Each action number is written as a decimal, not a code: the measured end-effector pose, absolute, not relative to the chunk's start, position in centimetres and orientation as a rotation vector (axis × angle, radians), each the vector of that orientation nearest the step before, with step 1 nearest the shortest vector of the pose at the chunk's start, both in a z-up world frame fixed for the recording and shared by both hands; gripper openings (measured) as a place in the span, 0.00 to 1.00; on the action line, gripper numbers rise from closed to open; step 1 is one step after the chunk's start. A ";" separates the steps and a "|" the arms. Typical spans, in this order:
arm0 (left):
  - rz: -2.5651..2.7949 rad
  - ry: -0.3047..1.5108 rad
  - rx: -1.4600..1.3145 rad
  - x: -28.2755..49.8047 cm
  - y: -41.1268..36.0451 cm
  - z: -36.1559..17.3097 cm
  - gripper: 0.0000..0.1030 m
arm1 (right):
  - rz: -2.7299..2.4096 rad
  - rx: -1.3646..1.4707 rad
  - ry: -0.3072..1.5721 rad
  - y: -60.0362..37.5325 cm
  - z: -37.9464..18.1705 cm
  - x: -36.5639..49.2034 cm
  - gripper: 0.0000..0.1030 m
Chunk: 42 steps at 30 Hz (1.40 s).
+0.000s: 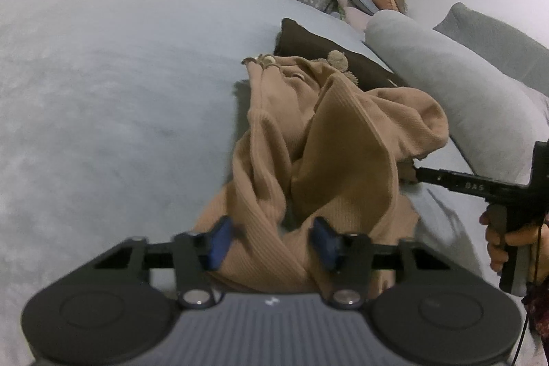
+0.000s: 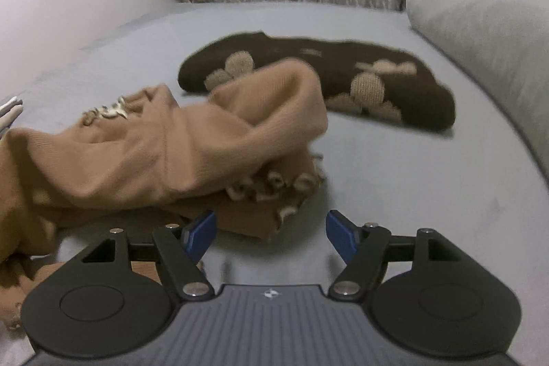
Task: Fold clothes
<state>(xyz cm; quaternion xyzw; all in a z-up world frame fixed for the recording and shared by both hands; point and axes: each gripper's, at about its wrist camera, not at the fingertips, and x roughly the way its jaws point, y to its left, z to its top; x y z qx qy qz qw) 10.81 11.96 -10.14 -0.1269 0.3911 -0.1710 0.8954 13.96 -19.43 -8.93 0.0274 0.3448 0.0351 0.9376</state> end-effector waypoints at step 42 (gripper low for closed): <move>-0.193 0.433 -0.527 7.0 18.9 -5.1 0.09 | 0.392 0.012 0.826 -5.0 -6.1 -5.0 0.12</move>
